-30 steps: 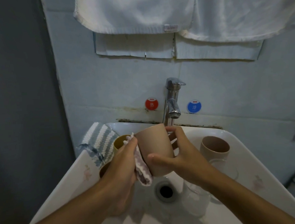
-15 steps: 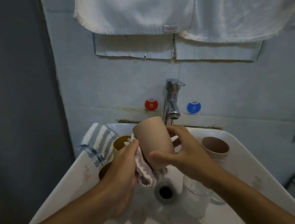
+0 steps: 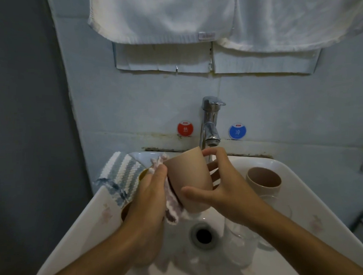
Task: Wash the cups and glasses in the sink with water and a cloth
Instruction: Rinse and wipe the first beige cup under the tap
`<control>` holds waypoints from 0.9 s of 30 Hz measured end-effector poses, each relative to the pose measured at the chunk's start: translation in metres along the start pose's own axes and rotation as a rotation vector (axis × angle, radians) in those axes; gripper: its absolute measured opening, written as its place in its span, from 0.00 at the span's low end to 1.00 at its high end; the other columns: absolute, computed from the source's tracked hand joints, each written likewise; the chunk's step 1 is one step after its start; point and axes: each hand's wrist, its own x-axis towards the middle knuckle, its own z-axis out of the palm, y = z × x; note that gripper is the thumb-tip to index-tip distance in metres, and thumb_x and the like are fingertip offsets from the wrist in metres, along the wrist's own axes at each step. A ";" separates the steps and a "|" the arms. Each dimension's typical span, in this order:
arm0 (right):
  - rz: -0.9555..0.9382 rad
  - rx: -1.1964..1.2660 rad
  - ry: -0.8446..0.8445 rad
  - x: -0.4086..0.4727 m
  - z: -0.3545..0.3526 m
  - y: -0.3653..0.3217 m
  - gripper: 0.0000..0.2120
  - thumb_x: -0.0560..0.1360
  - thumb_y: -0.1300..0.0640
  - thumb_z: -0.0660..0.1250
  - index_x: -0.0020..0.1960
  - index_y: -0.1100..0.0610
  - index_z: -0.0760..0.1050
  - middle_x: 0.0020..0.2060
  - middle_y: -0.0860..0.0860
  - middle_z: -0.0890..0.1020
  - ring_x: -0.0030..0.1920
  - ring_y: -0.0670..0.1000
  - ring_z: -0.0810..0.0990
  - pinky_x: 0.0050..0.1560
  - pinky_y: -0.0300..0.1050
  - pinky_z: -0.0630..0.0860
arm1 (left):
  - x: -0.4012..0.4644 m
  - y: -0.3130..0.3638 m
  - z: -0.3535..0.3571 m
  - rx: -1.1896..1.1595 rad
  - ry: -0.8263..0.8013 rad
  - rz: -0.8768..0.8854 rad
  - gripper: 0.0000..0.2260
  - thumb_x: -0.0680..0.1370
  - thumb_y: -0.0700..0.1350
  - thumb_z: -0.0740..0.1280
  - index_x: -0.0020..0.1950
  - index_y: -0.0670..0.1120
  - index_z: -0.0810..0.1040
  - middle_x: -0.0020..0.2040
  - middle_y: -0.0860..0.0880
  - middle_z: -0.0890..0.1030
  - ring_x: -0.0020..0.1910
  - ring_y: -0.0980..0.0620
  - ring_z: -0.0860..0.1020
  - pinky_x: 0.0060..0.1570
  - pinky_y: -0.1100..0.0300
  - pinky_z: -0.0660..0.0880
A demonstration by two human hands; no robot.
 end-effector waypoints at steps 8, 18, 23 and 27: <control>-0.104 -0.346 0.218 -0.002 0.017 0.007 0.47 0.62 0.34 0.77 0.71 0.45 0.56 0.63 0.43 0.64 0.60 0.45 0.70 0.59 0.48 0.77 | 0.000 -0.007 -0.005 0.154 -0.028 0.026 0.16 0.83 0.55 0.56 0.48 0.46 0.76 0.45 0.46 0.81 0.44 0.48 0.79 0.40 0.63 0.78; -0.317 0.052 0.247 -0.010 0.014 -0.002 0.40 0.64 0.48 0.78 0.70 0.44 0.62 0.60 0.42 0.74 0.57 0.41 0.76 0.50 0.34 0.78 | 0.005 0.009 -0.002 -0.481 -0.047 -0.473 0.23 0.82 0.54 0.58 0.68 0.37 0.73 0.51 0.42 0.84 0.39 0.48 0.83 0.35 0.56 0.83; -0.358 0.191 0.210 -0.011 0.014 -0.002 0.41 0.65 0.58 0.81 0.70 0.44 0.61 0.59 0.36 0.74 0.59 0.40 0.76 0.51 0.34 0.78 | 0.003 0.008 -0.004 -0.506 -0.077 -0.613 0.24 0.84 0.54 0.54 0.66 0.35 0.75 0.55 0.35 0.83 0.53 0.39 0.83 0.59 0.44 0.78; -0.337 0.093 0.223 -0.009 0.012 0.000 0.43 0.65 0.55 0.81 0.68 0.39 0.58 0.57 0.34 0.74 0.56 0.39 0.77 0.48 0.34 0.78 | 0.001 0.006 -0.003 -0.439 -0.068 -0.575 0.19 0.84 0.51 0.54 0.51 0.38 0.78 0.37 0.39 0.84 0.25 0.48 0.81 0.23 0.60 0.78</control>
